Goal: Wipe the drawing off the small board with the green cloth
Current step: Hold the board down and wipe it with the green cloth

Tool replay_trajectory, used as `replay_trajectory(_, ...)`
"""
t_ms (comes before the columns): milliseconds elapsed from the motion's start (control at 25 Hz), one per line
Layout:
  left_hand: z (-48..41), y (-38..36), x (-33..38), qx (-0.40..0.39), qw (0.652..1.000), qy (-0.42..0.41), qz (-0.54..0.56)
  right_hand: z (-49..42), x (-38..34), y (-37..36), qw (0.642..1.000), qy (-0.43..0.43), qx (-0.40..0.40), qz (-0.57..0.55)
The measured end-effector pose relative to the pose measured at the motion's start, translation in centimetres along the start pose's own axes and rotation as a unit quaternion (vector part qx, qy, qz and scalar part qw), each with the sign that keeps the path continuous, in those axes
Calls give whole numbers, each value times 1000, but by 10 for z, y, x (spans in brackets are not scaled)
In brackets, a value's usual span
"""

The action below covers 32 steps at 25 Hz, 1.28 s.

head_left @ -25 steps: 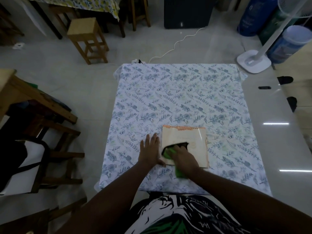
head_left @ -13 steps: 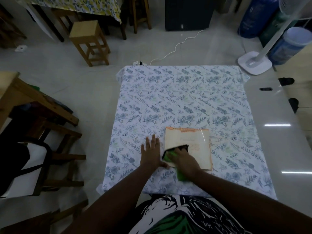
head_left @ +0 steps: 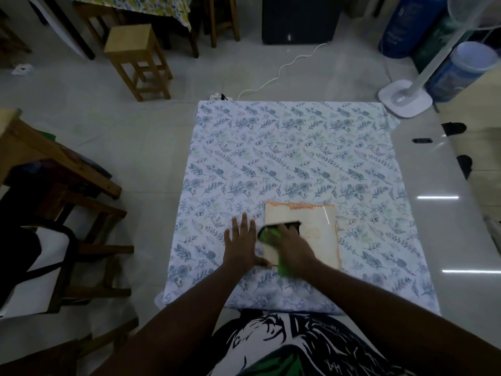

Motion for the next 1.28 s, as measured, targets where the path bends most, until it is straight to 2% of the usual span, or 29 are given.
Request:
replay_trajectory(120, -2, 3, -1, 19, 1000, 2, -13, 53, 9, -27, 997, 69, -36, 22)
replay_trajectory(240, -2, 0, -1, 9, 1000, -3, -10, 37, 19, -14, 995, 69, -54, 49)
replay_trajectory(480, -4, -3, -2, -2, 1000, -15, -5, -38, 20, 28, 993, -113, 4, -13)
replay_trajectory(520, -2, -3, -2, -4, 1000, -20, -4, -31, 14, 23, 994, -106, 3, -19)
replay_trajectory(640, -2, -1, -3, 11, 1000, -23, -2, 29, -3, -11, 1000, 3, -6, 3)
replay_trajectory(720, -3, 2, -2, 21, 1000, -22, -6, 62, 7, -22, 999, 26, -16, 19)
replay_trajectory(840, -3, -1, -2, 13, 1000, -24, -10, 55, 14, -12, 996, 59, -12, 67)
replay_trajectory(1080, -6, -3, -5, 21, 999, -39, 2, -3, 17, 3, 995, -98, 20, -10)
replay_trajectory(1160, -5, -4, -4, 14, 999, -44, 2, 6, 9, -4, 995, -89, 18, -33)
replay_trajectory(1280, -7, 0, -6, 27, 998, -51, -26, 45, -2, -18, 1000, 10, -4, -16)
Point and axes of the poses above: each hand's wrist, its own z-axis away from the middle knuckle, its own y-axis out of the back of the hand, x = y × z, the point moved 8 cm from there along -z, towards the middle knuckle, and after that the axes turned 7 degrees about -z, right-handed, at the moved point
